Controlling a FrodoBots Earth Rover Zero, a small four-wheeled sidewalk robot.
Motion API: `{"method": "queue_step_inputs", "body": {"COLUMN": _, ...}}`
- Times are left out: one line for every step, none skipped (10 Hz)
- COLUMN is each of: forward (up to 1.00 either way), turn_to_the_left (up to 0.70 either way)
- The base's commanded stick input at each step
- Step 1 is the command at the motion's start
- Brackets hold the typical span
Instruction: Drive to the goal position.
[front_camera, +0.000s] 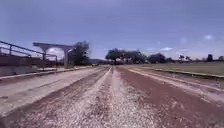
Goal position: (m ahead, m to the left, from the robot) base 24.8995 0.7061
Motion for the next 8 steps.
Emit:
{"method": "queue_step_inputs", "body": {"forward": 1.00, "turn_to_the_left": 0.00}}
{"method": "queue_step_inputs", "body": {"forward": 1.00, "turn_to_the_left": 0.00}}
{"method": "queue_step_inputs", "body": {"forward": 1.00, "turn_to_the_left": 0.00}}
{"method": "queue_step_inputs", "body": {"forward": 1.00, "turn_to_the_left": 0.00}}
{"method": "queue_step_inputs", "body": {"forward": 1.00, "turn_to_the_left": 0.00}}
{"method": "queue_step_inputs", "body": {"forward": 1.00, "turn_to_the_left": 0.00}}
{"method": "queue_step_inputs", "body": {"forward": 1.00, "turn_to_the_left": 0.00}}
{"method": "queue_step_inputs", "body": {"forward": 1.00, "turn_to_the_left": 0.00}}
